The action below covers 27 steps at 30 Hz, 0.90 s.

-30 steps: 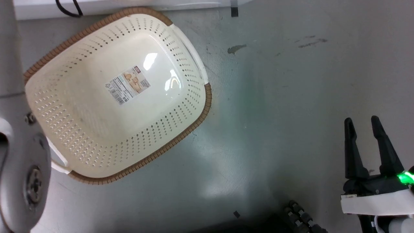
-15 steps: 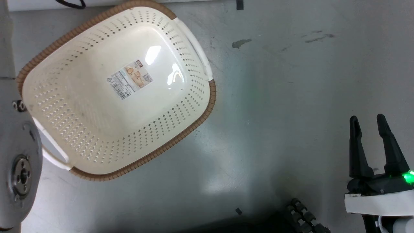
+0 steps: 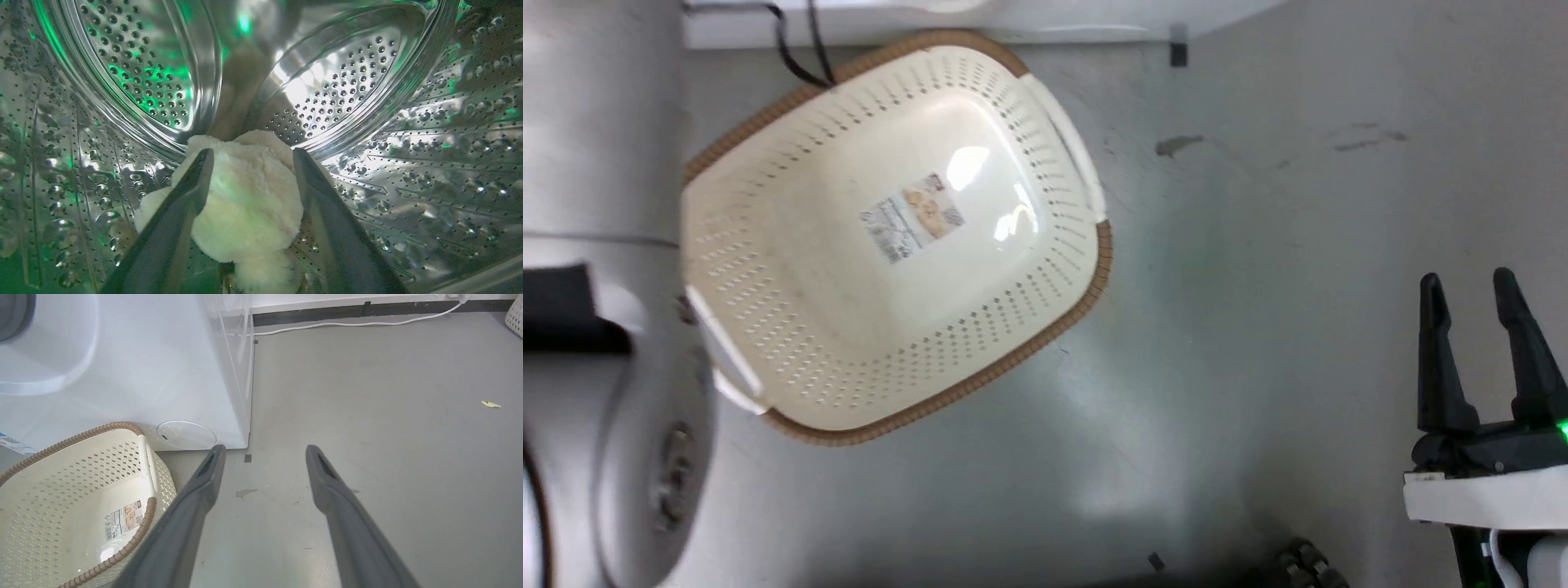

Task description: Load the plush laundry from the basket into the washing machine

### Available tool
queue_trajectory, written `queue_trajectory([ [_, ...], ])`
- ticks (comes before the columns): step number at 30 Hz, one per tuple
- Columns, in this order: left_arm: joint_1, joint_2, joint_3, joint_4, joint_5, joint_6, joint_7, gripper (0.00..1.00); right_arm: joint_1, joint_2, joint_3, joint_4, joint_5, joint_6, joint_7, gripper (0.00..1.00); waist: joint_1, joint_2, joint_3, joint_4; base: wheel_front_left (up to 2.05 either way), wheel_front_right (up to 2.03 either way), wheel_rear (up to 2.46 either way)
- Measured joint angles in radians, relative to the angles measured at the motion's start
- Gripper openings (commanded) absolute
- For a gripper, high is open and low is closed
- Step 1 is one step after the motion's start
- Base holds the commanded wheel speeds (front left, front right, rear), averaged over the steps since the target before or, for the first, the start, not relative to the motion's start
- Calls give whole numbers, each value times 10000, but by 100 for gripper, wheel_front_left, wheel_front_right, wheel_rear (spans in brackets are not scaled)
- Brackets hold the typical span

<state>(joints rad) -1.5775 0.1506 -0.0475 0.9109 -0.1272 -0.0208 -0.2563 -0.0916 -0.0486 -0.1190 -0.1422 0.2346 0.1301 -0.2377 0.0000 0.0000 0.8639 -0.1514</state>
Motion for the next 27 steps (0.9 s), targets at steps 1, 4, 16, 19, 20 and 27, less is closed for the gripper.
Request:
queue_trajectory([
  [1,127,-81,-44,-6,10,-2,0,100,-20,0,-6,-10,-33,0,40,100,0,0,-72,69,0,0,0],
  [4,600,-257,-98,-173,4,-15,0,100,-51,0,-6,-12,-171,0,163,100,0,0,-325,239,0,0,0],
  [16,2938,-721,-460,-894,-88,-90,-2,100,-255,0,-115,142,-328,0,405,100,-1,0,-1484,820,0,0,0],
  [19,3446,-779,-500,-1204,-196,-77,-2,100,-254,0,-136,265,-332,0,433,100,-1,0,-1823,957,0,0,0],
  [20,3629,-798,-483,-1344,-268,-33,-2,100,-254,0,-134,309,-330,0,437,100,-1,0,-1947,999,0,0,0],
  [27,5047,-943,-303,-2441,-646,288,-2,100,-230,0,-128,648,-316,0,433,100,-1,0,-2827,1224,0,0,0],
])
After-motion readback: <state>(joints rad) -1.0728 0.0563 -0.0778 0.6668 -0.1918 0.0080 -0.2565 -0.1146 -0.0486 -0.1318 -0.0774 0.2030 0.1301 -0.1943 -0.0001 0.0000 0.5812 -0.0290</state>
